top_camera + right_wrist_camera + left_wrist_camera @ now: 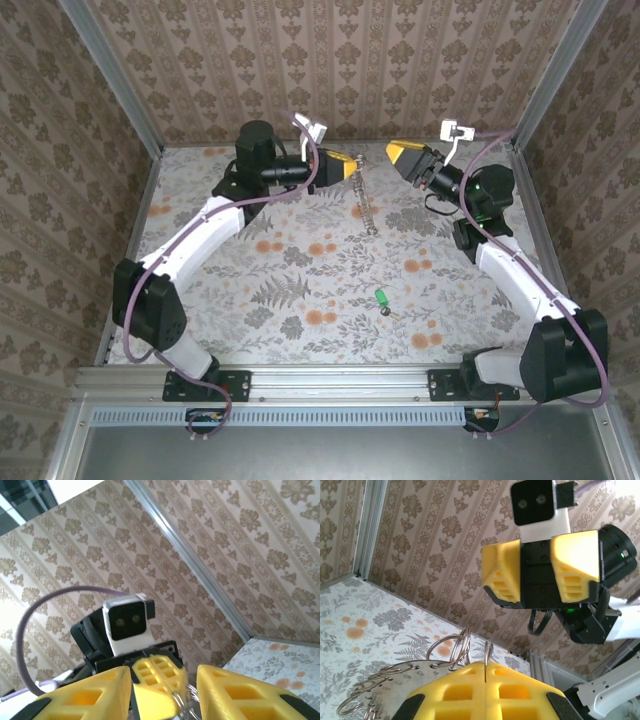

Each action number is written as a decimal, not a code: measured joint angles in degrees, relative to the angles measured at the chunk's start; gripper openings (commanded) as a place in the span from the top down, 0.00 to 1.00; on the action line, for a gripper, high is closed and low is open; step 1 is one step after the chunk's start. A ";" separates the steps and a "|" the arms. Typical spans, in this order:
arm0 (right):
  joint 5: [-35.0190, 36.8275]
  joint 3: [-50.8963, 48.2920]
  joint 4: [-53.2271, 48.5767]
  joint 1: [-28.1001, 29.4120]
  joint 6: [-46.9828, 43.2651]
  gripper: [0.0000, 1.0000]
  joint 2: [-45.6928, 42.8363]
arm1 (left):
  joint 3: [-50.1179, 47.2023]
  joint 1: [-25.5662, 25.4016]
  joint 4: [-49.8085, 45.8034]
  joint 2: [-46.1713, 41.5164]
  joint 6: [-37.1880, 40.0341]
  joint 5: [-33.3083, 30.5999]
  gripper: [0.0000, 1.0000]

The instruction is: Put the keys on the keyring

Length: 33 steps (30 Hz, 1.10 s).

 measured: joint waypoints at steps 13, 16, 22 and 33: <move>-10.82 5.51 -6.69 3.52 -3.08 0.64 1.22 | 3.80 0.00 -10.25 -0.85 10.21 2.14 1.00; -11.78 5.55 -8.50 4.81 -4.61 0.64 1.38 | 3.91 0.00 -11.02 -0.85 10.64 2.58 1.00; -11.93 5.53 -10.19 5.11 -6.14 0.64 1.86 | 4.11 0.00 -11.52 -0.85 10.84 3.19 1.00; -11.76 5.35 -11.39 5.11 -7.61 0.65 2.34 | 4.35 0.02 -11.89 -0.85 10.84 4.07 1.00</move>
